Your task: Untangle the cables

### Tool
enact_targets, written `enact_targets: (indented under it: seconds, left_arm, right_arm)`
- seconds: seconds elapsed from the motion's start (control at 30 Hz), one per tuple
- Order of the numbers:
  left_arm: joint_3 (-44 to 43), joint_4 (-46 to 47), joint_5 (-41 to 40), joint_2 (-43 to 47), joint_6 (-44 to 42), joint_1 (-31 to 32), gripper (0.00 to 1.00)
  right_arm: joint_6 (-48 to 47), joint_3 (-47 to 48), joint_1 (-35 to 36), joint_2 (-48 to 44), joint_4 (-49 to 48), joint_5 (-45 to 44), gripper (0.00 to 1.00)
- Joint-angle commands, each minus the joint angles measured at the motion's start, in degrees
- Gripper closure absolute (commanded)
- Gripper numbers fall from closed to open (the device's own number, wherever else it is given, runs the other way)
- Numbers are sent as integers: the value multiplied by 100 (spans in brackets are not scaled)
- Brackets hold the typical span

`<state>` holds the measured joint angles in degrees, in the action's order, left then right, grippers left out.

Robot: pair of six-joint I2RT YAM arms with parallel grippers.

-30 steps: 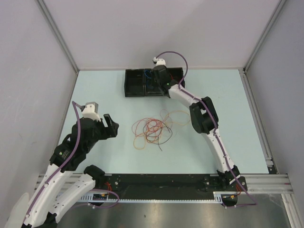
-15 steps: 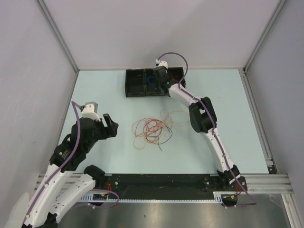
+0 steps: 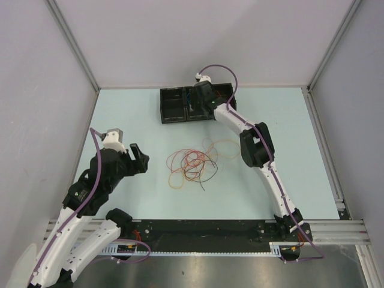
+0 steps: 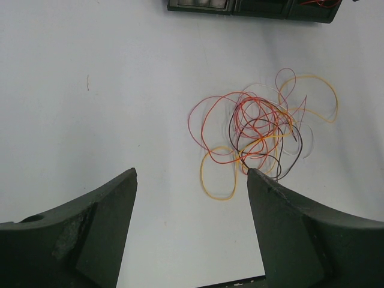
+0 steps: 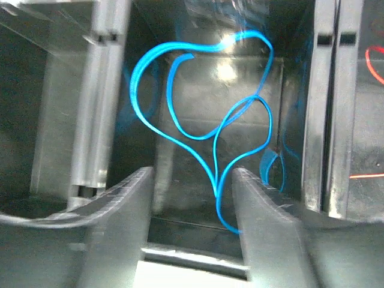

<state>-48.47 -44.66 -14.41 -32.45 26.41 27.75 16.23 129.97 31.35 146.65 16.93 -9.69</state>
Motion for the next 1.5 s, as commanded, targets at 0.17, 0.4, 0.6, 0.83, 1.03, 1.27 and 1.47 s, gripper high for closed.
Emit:
enact_targets:
  seconds: [0.17, 0.4, 0.6, 0.83, 1.03, 1.27, 1.47]
  left_arm:
    - [13, 142, -97, 116, -66, -41, 21]
    - [13, 230, 79, 2, -84, -33, 24]
    - [83, 396, 106, -586, 240, 309, 29]
    - [716, 1389, -61, -1350, 1049, 1495, 33]
    - [848, 1838, -439, -2107, 1182, 2006, 32]
    - [742, 2137, -782, -3003, 857, 2094, 31]
    - [646, 2410, -940, -3742, 603, 2121, 33]
  right_arm:
    - [275, -24, -164, -1533, 293, 415, 25]
    - [486, -1849, -270, -3401, 435, 460, 25]
    - [961, -4812, -200, -5101, -322, 442, 25]
    - [1023, -5543, 177, -5743, 284, 310, 26]
    - [1119, -6106, 248, -6113, 276, 416, 25]
    - [1075, -6475, 231, -6280, 232, 547, 24]
    - [1067, -6572, 213, -6245, 153, 688, 24]
